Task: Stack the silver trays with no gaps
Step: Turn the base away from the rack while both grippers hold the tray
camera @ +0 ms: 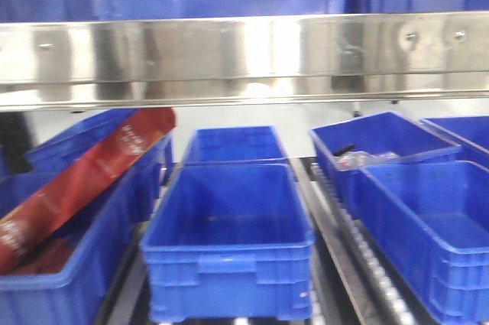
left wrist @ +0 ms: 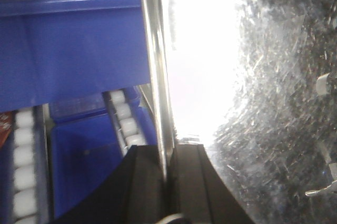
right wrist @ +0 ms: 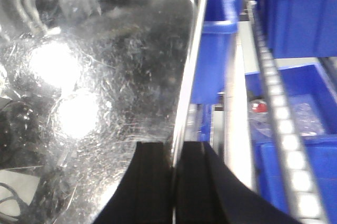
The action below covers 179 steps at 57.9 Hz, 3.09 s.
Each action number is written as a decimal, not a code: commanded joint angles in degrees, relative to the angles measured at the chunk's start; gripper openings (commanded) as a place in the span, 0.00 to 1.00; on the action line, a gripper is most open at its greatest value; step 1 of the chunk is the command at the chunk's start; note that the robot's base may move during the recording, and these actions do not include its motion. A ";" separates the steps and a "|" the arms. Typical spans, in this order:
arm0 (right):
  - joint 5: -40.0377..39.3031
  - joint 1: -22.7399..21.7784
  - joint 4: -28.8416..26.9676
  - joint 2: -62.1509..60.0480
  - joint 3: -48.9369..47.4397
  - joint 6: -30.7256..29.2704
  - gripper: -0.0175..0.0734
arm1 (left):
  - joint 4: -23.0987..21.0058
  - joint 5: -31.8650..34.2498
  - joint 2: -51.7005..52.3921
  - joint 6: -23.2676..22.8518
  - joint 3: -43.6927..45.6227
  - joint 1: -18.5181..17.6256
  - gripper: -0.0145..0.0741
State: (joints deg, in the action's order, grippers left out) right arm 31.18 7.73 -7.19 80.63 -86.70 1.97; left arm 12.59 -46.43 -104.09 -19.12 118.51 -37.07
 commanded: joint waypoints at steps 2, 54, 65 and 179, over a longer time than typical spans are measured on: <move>-2.22 0.72 -1.71 -0.44 -0.59 -1.45 0.10 | -1.71 3.78 0.95 0.48 0.57 -0.82 0.14; -2.45 0.72 -1.71 -0.44 -0.59 -1.45 0.10 | -1.71 3.78 0.95 0.48 0.57 -0.82 0.14; -2.45 0.72 -1.71 -0.44 -0.59 -1.45 0.10 | -1.71 3.78 0.95 0.48 0.57 -0.82 0.14; -2.93 0.72 -1.71 -0.44 -0.59 -1.45 0.10 | -1.71 3.78 0.95 0.48 0.57 -0.82 0.14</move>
State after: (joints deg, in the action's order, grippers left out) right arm 30.76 7.73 -7.31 80.63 -86.70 1.97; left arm 12.71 -46.39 -103.95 -19.12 118.51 -37.07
